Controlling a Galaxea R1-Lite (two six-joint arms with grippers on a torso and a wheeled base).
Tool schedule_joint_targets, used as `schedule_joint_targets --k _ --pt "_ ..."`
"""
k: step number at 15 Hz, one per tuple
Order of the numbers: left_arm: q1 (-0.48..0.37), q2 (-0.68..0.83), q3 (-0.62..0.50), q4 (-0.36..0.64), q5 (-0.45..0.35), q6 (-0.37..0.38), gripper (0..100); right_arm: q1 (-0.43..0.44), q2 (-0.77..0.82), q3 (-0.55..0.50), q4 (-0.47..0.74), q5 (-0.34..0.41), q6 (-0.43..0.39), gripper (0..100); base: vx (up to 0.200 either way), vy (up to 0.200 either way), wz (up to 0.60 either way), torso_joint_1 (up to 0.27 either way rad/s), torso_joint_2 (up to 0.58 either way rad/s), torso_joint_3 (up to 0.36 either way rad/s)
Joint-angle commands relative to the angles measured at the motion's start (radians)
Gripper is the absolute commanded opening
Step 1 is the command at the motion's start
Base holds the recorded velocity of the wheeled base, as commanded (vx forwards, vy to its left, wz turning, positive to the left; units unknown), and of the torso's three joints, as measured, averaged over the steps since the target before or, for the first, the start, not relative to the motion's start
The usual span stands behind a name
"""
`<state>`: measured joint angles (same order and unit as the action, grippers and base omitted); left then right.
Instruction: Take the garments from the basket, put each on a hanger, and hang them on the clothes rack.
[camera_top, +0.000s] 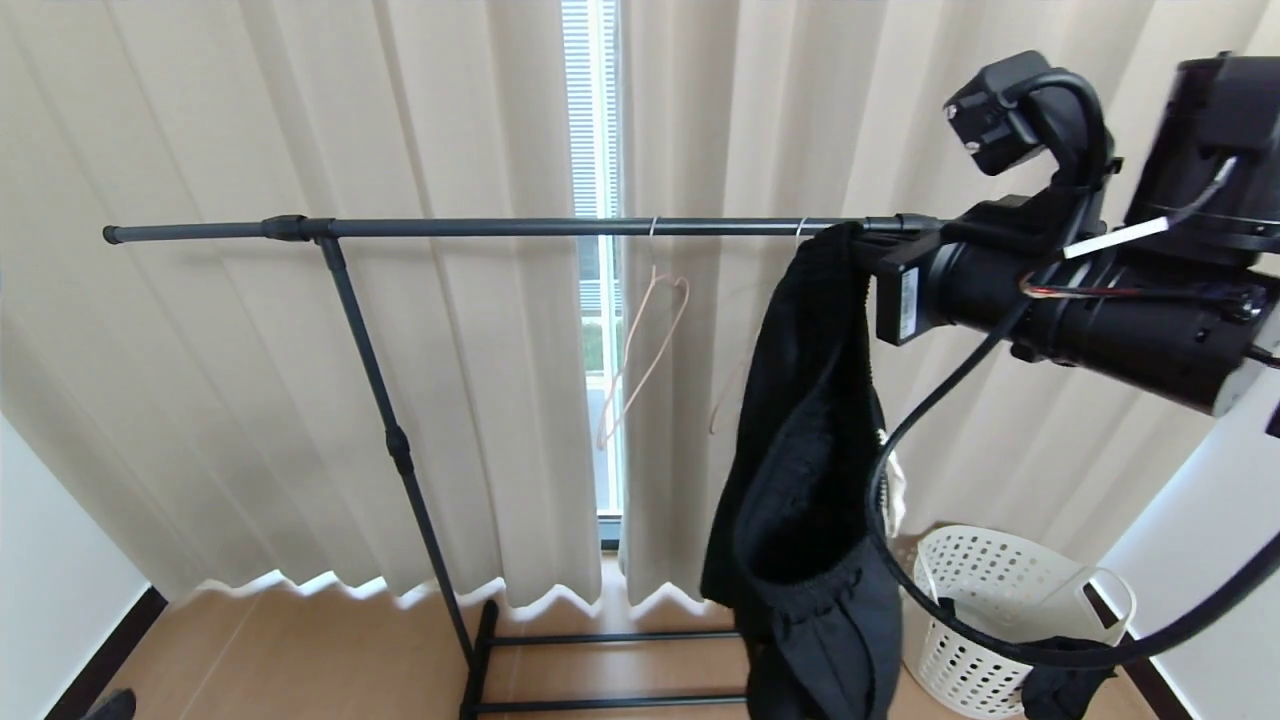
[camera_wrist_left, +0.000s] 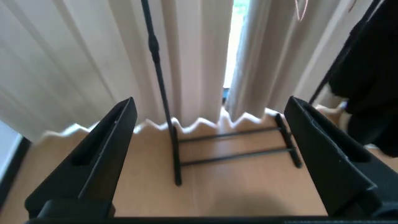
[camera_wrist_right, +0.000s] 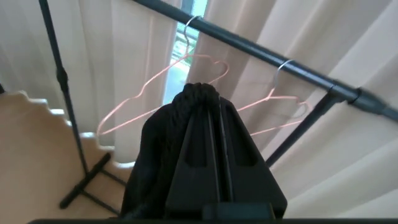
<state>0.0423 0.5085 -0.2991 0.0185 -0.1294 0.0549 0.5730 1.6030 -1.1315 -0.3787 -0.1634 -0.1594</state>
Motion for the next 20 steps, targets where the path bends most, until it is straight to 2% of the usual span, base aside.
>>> schedule_joint_targets --k 1,2,3,5,6,8,11,13,17,20 --pt "-0.044 0.464 -0.230 0.008 -0.019 -0.161 100 0.018 0.077 -0.027 0.008 -0.028 0.043 0 0.000 0.000 0.00 0.000 0.00 0.000" --pt "-0.082 0.512 -0.261 0.008 -0.019 -0.171 100 0.018 0.081 -0.034 0.011 -0.033 0.055 0 0.000 0.000 0.00 0.000 0.00 0.000" --pt "-0.202 0.599 -0.319 0.004 -0.019 -0.256 100 0.018 0.081 -0.045 0.023 -0.050 0.070 0 0.000 0.000 0.00 0.000 0.00 0.000" --pt "-0.467 0.795 -0.419 -0.020 -0.015 -0.538 100 0.018 0.081 -0.044 0.026 -0.097 0.080 0 0.000 0.000 0.00 0.000 0.00 0.000" --pt "-0.518 0.904 -0.459 -0.058 0.008 -0.578 100 0.018 0.081 -0.039 0.021 -0.099 0.080 0 0.000 0.000 0.00 0.000 0.00 0.000" --pt "-0.587 1.058 -0.545 -0.152 0.065 -0.576 100 0.045 0.086 -0.042 0.018 -0.125 0.083 0 0.000 0.000 0.00 0.000 0.00 0.000" --pt "-0.648 1.148 -0.571 -0.190 0.071 -0.583 100 0.077 0.086 -0.036 0.014 -0.134 0.089 0 0.000 0.000 0.00 0.000 0.00 0.000" --pt "-0.694 1.188 -0.540 -0.253 0.070 -0.667 100 0.117 0.086 -0.031 0.014 -0.136 0.121 0 0.000 0.000 0.00 0.000 0.00 0.000" --pt "-0.711 1.242 -0.540 -0.258 0.097 -0.679 100 0.128 0.100 -0.028 -0.002 -0.136 0.138 0 0.000 0.000 0.00 0.000 0.00 0.000" --pt "-0.714 1.268 -0.540 -0.321 0.134 -0.707 100 0.153 0.104 -0.014 -0.045 -0.145 0.139 0 0.000 0.000 0.00 0.000 0.00 0.000"
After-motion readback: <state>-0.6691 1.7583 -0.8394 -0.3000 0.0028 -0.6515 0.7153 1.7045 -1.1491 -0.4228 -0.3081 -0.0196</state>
